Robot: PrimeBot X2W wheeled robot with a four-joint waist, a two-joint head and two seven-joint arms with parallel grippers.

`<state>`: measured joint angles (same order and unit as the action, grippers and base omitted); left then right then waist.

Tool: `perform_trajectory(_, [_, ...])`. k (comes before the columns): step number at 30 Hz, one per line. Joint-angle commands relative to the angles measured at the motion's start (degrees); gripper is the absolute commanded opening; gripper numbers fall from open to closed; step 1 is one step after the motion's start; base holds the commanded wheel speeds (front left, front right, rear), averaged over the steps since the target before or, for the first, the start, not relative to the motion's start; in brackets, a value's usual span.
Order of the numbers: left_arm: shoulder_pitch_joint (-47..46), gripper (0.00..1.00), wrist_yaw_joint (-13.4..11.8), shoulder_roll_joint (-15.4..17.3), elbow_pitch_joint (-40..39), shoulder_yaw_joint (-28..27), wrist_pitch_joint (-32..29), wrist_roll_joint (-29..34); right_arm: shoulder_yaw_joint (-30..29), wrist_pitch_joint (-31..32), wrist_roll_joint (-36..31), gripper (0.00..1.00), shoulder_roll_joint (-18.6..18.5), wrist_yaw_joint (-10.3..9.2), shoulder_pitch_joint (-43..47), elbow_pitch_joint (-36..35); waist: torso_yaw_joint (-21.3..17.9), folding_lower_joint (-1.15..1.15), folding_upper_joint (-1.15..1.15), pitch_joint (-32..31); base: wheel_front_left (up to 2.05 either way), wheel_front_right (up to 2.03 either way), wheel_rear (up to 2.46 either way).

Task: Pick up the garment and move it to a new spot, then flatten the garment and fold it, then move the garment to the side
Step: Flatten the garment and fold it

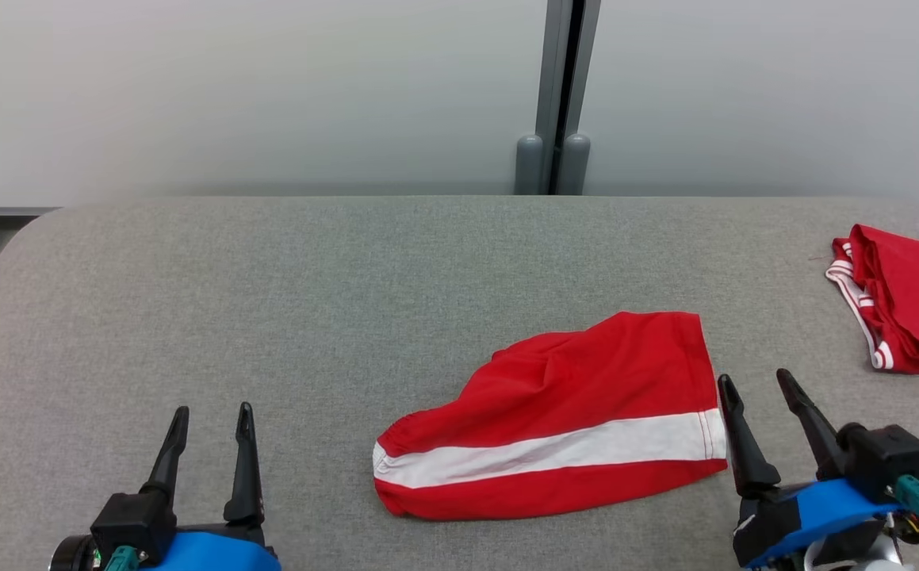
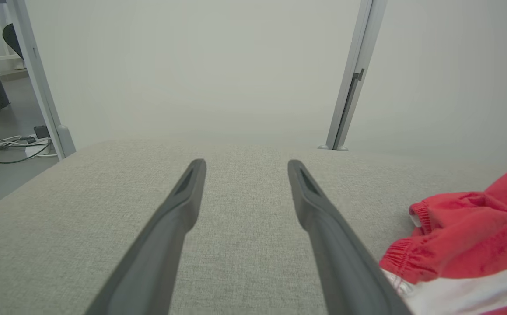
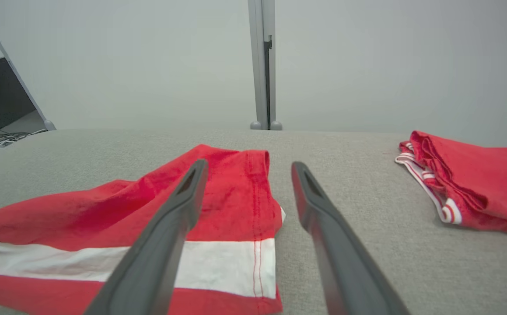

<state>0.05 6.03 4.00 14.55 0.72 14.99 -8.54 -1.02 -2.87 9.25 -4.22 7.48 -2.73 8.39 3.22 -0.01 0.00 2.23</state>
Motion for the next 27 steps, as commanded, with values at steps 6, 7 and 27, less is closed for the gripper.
perform_trajectory(6, [1.8, 1.00, -0.3, 0.1, 1.1, -0.3, 0.2, 0.1, -1.8, -5.6, -2.0, 1.00, 1.2, 0.03, 4.0, -2.8, -1.1, 0.01, 0.00, -2.2, 0.00, 0.00, 0.00])
perform_trajectory(7, [1.9, 1.00, -0.3, 0.0, 1.2, -0.3, 0.2, 0.1, -1.9, -5.7, -2.2, 1.00, 1.3, 0.03, 4.4, -3.0, -1.1, 0.01, 0.00, -2.5, 0.00, 0.00, 0.00])
perform_trajectory(27, [1.7, 1.00, 0.3, 0.6, 3.2, 1.3, 0.2, 0.5, -2.9, -4.6, 0.4, 1.00, 1.3, 0.03, 5.3, -2.2, -1.4, 0.01, 0.00, -3.7, 0.00, 0.00, 0.00])
